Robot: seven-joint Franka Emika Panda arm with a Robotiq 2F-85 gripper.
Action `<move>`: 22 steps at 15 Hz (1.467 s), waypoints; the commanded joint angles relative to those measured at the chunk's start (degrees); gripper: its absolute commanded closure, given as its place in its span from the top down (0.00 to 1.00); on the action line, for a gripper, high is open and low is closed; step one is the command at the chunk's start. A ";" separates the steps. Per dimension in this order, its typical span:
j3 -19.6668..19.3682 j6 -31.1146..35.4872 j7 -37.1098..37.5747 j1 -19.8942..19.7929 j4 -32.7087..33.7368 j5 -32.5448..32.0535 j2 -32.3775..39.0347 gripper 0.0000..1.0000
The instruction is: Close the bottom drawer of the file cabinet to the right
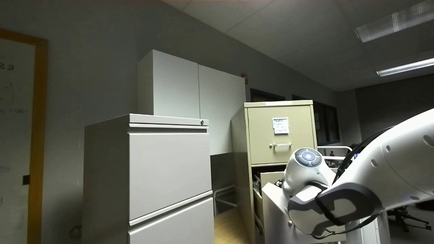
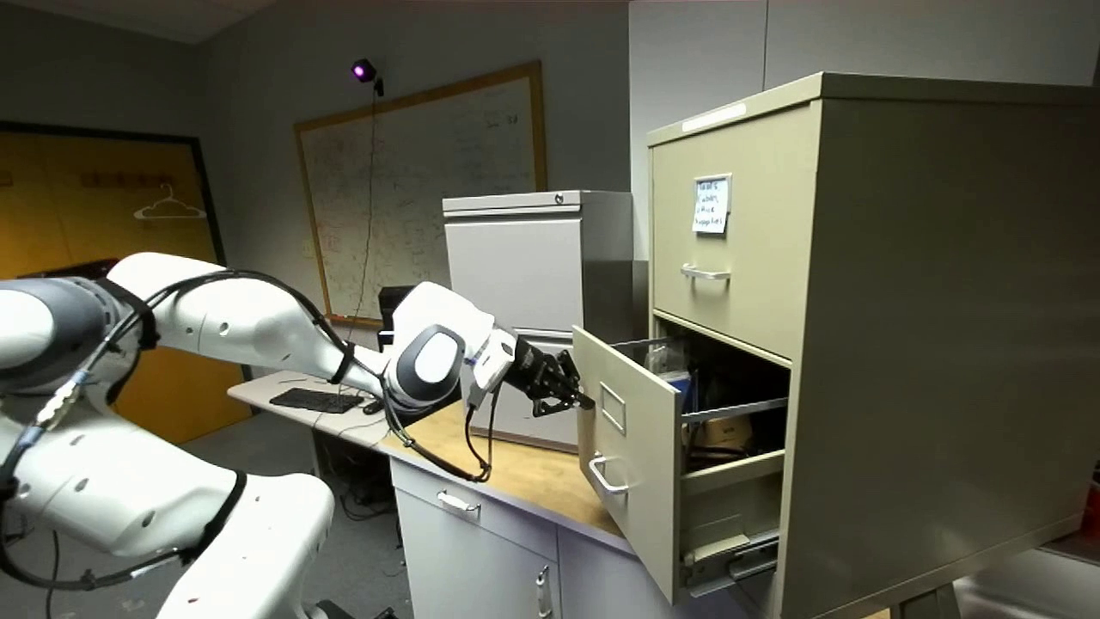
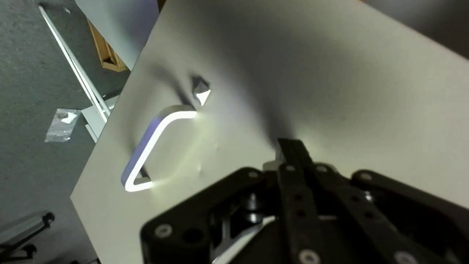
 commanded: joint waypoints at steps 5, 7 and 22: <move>26.11 8.80 6.20 -27.16 8.56 -4.41 -4.50 0.00; 31.55 7.81 5.99 -34.51 12.91 -4.86 -5.08 0.00; 63.80 -7.56 2.08 -65.95 54.97 11.63 -16.09 0.00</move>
